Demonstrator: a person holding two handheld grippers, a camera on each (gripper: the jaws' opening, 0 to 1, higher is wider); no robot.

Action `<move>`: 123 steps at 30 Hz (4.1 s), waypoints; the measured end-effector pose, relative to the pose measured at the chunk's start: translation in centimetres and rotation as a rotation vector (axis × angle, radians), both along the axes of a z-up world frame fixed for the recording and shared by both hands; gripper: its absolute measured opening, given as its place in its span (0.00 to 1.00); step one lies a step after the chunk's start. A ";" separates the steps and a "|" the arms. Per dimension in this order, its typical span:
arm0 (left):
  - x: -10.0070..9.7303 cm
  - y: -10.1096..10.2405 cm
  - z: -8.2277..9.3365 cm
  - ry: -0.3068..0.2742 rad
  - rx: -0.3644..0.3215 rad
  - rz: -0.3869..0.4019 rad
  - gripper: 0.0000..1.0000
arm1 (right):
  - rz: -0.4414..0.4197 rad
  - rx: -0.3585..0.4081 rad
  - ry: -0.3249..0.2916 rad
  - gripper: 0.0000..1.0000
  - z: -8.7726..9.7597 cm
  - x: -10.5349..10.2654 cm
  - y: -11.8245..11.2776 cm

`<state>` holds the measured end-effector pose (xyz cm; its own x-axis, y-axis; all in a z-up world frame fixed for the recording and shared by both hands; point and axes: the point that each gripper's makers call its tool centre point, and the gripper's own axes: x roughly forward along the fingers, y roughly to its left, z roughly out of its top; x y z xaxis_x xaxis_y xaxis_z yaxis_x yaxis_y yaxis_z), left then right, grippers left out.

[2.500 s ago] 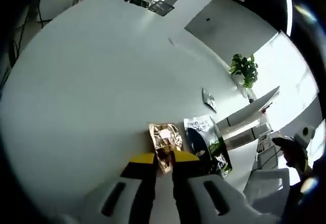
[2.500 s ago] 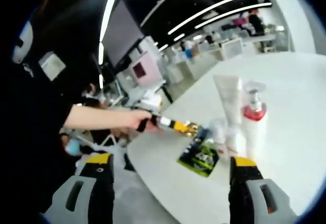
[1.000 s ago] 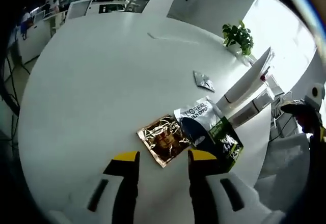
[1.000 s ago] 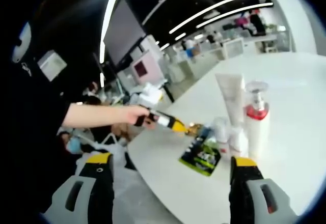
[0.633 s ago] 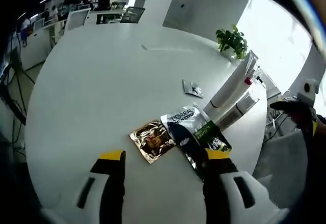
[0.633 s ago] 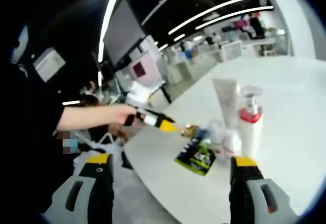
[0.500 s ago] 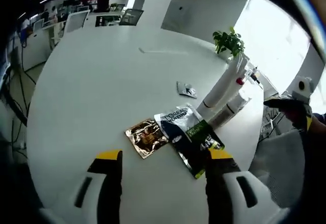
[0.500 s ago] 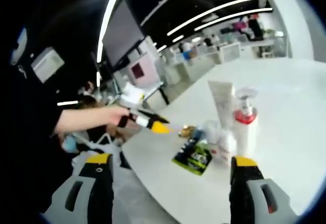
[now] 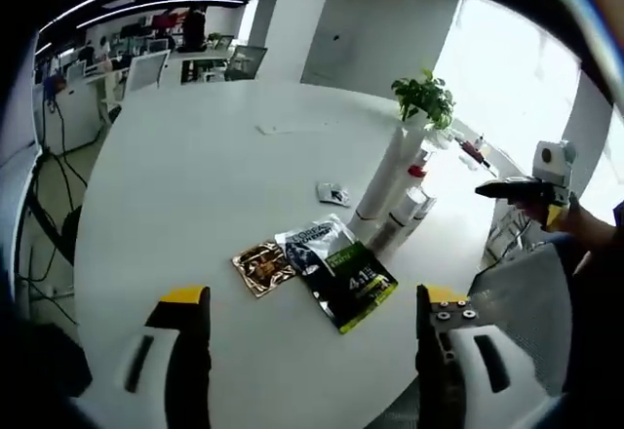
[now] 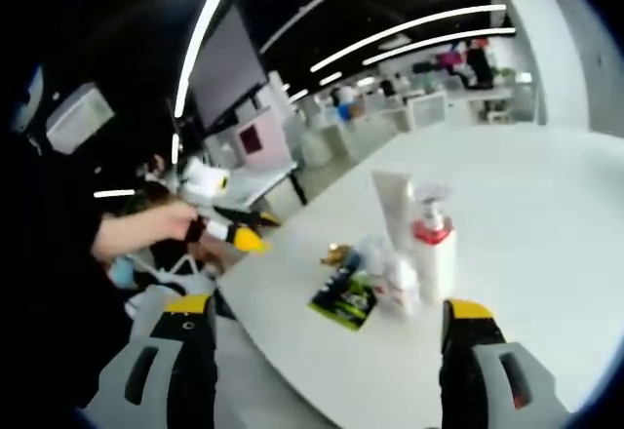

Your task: Arrange the skincare products in the storage area until every visible bottle or jar stands upright without overlapping.

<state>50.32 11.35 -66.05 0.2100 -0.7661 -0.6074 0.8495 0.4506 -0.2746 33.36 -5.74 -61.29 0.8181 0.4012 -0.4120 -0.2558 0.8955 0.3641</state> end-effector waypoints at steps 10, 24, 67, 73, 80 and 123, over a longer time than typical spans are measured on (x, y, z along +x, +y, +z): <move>-2.0 1.4 3.5 -0.035 -0.038 -0.014 0.95 | -0.030 -0.032 -0.013 0.99 1.1 -1.7 -1.6; -5.2 3.0 6.2 -0.067 -0.074 -0.030 0.99 | -0.048 -0.072 -0.006 0.99 1.5 -4.4 -2.9; -5.3 1.9 5.8 -0.072 -0.055 -0.009 0.98 | -0.119 -0.054 0.013 0.98 0.3 -7.0 -4.9; -4.0 0.4 6.1 -0.086 -0.053 -0.031 0.97 | -0.135 -0.051 0.009 0.98 0.5 -6.9 -5.2; -3.1 -1.2 5.6 -0.077 -0.044 -0.056 0.95 | -0.165 -0.041 0.022 0.98 -0.2 -7.3 -5.8; 4.9 -8.0 -0.9 -0.057 0.085 -0.105 0.92 | -0.194 -0.007 0.097 0.98 -3.1 -3.7 -6.4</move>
